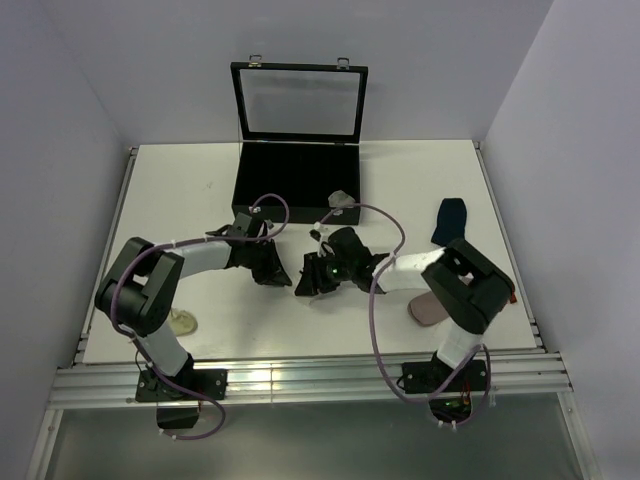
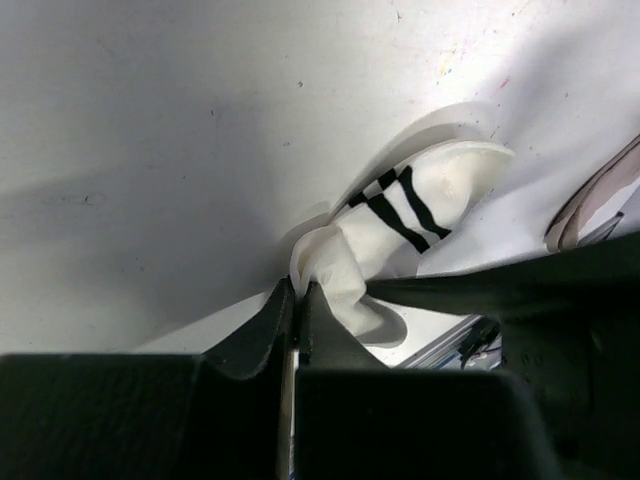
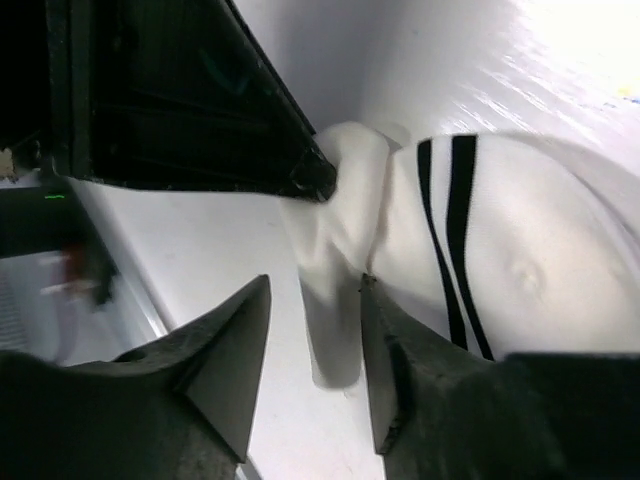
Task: Roll the socks
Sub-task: Roll the sock at the center of the board.
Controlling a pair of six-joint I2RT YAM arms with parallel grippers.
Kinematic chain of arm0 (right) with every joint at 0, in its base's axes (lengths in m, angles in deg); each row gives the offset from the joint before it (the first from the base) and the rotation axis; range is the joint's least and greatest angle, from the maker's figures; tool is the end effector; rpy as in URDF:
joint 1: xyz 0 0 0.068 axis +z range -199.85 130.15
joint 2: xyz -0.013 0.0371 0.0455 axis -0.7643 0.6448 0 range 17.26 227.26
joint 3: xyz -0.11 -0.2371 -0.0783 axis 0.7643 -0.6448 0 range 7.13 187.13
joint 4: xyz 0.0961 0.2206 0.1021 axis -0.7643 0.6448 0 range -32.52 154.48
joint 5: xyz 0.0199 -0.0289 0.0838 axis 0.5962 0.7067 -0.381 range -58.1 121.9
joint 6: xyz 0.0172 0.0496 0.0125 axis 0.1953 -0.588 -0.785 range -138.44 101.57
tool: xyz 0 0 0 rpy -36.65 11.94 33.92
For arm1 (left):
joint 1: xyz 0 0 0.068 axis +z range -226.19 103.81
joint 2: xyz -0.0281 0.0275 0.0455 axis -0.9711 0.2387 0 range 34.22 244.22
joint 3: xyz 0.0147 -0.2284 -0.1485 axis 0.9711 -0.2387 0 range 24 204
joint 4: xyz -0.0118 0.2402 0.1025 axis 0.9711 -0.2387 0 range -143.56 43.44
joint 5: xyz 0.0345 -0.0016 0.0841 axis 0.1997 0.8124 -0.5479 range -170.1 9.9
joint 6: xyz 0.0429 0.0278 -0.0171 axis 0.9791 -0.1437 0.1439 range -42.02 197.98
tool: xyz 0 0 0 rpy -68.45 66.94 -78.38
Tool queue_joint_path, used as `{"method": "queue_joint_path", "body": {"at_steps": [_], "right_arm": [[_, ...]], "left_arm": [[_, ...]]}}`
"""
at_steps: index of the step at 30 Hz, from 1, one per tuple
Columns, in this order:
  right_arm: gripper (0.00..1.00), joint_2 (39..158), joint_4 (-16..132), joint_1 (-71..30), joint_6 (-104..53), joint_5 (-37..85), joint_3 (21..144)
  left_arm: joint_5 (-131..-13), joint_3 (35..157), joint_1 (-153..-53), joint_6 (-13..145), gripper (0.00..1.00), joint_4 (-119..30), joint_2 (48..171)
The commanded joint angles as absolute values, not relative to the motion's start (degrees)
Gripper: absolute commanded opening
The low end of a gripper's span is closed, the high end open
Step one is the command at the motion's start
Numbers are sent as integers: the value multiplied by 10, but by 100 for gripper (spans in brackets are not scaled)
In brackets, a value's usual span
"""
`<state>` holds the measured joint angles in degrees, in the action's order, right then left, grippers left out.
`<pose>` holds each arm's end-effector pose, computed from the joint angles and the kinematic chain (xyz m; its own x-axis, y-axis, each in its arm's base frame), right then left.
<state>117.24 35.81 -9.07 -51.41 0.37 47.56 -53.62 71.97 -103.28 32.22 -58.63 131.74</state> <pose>0.2331 0.2256 0.1287 -0.8632 -0.1318 -0.4874 -0.4762 0.5336 0.6989 0.2682 -0.1550 0.1346 -0.9737 -0.2223 -0.0505 -0.1453 0.7757 -0.6142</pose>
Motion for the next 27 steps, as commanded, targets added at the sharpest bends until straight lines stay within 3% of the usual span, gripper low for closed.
{"method": "queue_joint_path", "body": {"at_steps": [1,6,10,27], "right_arm": [[50,1100,518,-43,-411,192,516],[50,1059,591,37,-356,410,550],[50,1058,610,92,-331,497,568],[42,1171,592,153,-278,542,619]], "left_arm": [[-556,751,-1038,347,1,-614,1328],[-567,777,-1039,361,1,-634,1332],[-565,785,-1039,361,1,-640,1335],[-565,797,-1041,365,1,-650,1349]]}}
